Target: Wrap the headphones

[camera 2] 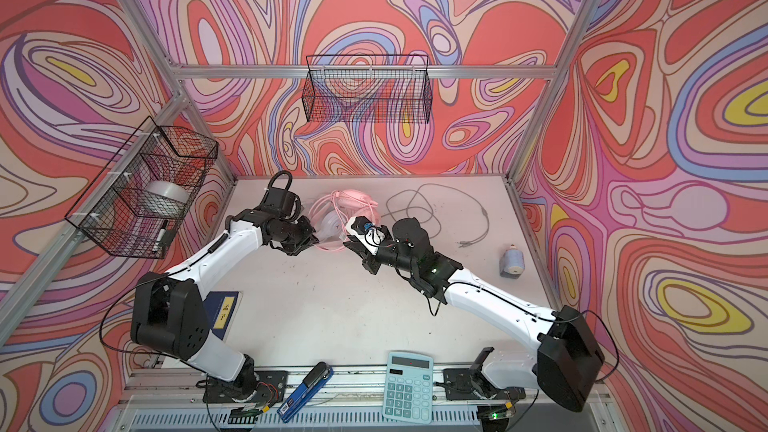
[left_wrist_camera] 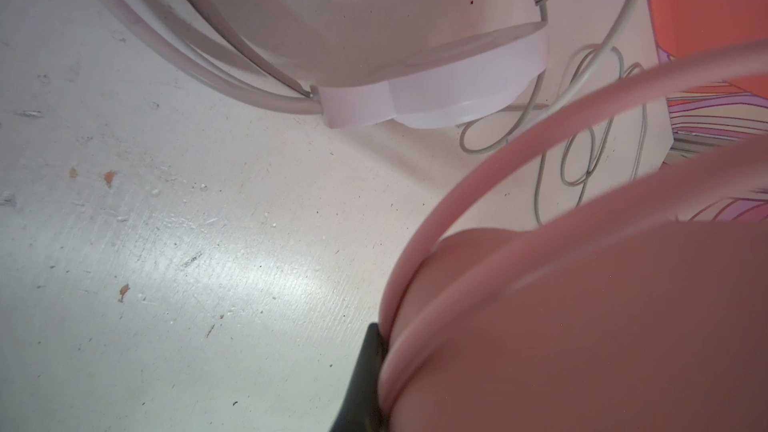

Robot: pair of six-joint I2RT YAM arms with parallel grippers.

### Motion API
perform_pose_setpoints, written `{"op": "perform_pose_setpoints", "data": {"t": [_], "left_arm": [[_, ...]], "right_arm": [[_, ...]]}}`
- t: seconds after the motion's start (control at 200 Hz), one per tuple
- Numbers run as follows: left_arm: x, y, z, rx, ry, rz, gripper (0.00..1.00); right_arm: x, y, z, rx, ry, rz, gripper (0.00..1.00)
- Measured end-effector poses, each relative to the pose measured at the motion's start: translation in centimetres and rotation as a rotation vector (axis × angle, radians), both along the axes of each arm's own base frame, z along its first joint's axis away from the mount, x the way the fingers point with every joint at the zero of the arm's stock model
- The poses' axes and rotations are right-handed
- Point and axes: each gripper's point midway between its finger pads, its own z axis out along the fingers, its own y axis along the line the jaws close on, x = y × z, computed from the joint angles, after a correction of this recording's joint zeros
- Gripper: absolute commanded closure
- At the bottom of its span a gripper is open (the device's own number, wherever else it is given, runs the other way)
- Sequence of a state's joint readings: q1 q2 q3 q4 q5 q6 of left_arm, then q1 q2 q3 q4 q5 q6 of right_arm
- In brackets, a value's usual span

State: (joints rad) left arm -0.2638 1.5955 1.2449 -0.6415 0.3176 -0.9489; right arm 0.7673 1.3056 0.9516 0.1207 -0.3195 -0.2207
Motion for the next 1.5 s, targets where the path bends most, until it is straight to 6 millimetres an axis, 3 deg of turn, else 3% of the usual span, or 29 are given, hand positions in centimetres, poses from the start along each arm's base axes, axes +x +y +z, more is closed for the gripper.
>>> {"op": "perform_pose_setpoints", "data": {"t": [0.466,0.937,1.503], "left_arm": [[0.2,0.1,0.8,0.101,-0.025,-0.06,1.0],[-0.4,1.2,0.2,0.171,-0.002,-0.057,1.0],[-0.6,1.1,0.6,0.222,-0.001,-0.069,1.0]], "right_arm": [[3.8,2.6,0.3,-0.013,0.238,-0.099,1.0],[5.8,4.3,-3.2,-0.096,0.438,-0.172,1.0],[6.9,4.5,-9.0,-0.234,0.62,-0.289,1.0]]}}
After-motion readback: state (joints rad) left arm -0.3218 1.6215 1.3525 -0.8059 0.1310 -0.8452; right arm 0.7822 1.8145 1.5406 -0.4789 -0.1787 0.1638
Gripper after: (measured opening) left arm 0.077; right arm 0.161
